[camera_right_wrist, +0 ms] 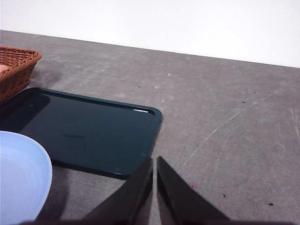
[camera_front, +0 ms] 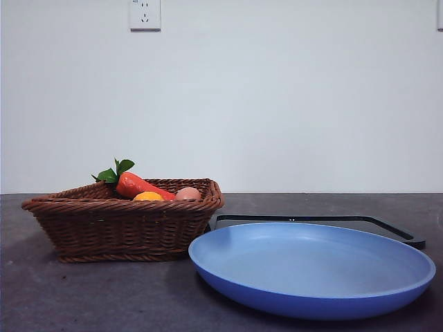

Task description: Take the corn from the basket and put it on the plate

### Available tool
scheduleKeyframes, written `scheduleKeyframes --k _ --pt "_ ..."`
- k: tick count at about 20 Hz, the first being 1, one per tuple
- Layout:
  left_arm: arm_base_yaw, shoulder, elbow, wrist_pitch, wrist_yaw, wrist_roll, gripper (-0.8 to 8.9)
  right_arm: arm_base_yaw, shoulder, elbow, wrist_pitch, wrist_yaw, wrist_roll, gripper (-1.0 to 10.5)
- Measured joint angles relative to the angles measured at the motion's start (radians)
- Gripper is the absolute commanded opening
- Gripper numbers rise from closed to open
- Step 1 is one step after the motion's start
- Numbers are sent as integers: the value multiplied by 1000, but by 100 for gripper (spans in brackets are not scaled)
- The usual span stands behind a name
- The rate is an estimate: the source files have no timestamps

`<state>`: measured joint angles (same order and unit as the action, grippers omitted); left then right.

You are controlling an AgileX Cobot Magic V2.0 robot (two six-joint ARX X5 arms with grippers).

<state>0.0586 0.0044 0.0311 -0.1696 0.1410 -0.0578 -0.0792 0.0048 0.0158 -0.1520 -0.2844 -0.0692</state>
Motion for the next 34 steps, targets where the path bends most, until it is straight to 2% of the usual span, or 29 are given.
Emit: scheduleKeyframes --k 5,11,15,18,24,28,34 --pt "0 0 0 1 0 -107 8 0 0 0 0 -2 65 2" --pt "0 0 0 1 7 -260 7 0 0 0 2 -3 243 2" --pt "0 0 1 1 58 -333 7 0 0 0 2 -3 356 2" --pt "0 1 16 -21 107 -372 7 0 0 14 -6 -3 410 2" --pt "0 24 150 -138 122 -396 7 0 2 128 -28 -3 439 2" --pt "0 77 240 -216 167 -392 7 0 37 226 -109 -4 439 2" --pt "0 204 400 -298 274 -328 7 0 154 390 -272 -58 373 2"
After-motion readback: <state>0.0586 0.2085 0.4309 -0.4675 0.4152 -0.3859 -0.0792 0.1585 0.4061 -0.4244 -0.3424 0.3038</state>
